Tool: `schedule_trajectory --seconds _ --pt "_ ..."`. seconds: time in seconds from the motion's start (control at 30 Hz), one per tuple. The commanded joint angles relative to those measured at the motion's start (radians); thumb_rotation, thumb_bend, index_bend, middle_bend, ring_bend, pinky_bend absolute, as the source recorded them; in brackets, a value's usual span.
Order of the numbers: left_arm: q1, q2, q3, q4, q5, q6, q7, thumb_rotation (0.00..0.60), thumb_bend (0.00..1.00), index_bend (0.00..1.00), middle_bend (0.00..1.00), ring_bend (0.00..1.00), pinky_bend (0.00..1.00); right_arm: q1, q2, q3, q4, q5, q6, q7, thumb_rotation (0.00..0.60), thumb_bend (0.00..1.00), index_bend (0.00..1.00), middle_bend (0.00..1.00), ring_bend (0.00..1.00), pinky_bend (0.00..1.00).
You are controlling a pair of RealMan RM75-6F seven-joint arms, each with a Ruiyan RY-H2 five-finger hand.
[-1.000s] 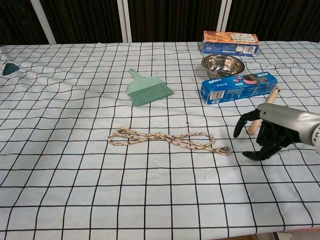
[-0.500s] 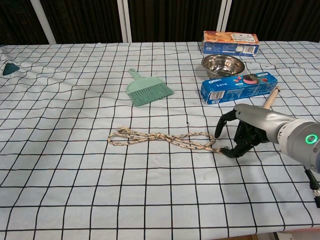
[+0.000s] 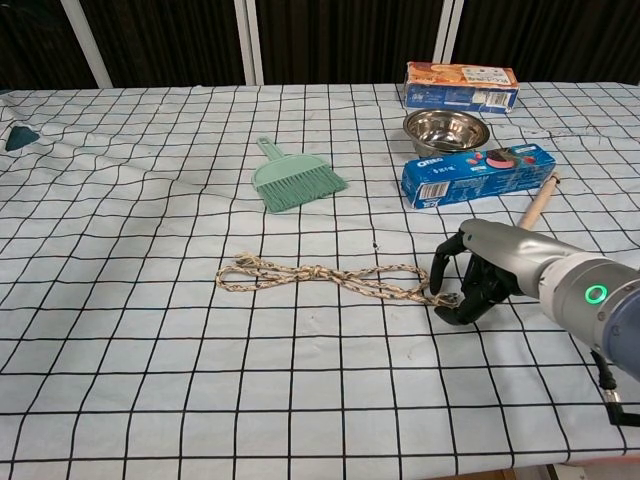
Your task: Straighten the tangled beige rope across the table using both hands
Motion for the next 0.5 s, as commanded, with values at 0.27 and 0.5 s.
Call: schedule_trajectory --seconds 0.27,0.5 --pt "-0.002 -0.001 0.002 0.001 -0.005 -0.006 0.008 0.6 0.1 0.13 0.13 0.08 0.18 0.008 -0.023 0.008 0.037 0.012 0.004 -0.011 0.6 0.31 0.49 1.0 1.0 1.0" --pt "-0.003 0.0 0.003 0.003 -0.007 -0.007 0.007 0.6 0.1 0.13 0.13 0.08 0.18 0.012 -0.034 0.01 0.055 0.021 -0.003 -0.016 0.6 0.33 0.51 1.0 1.0 1.0"
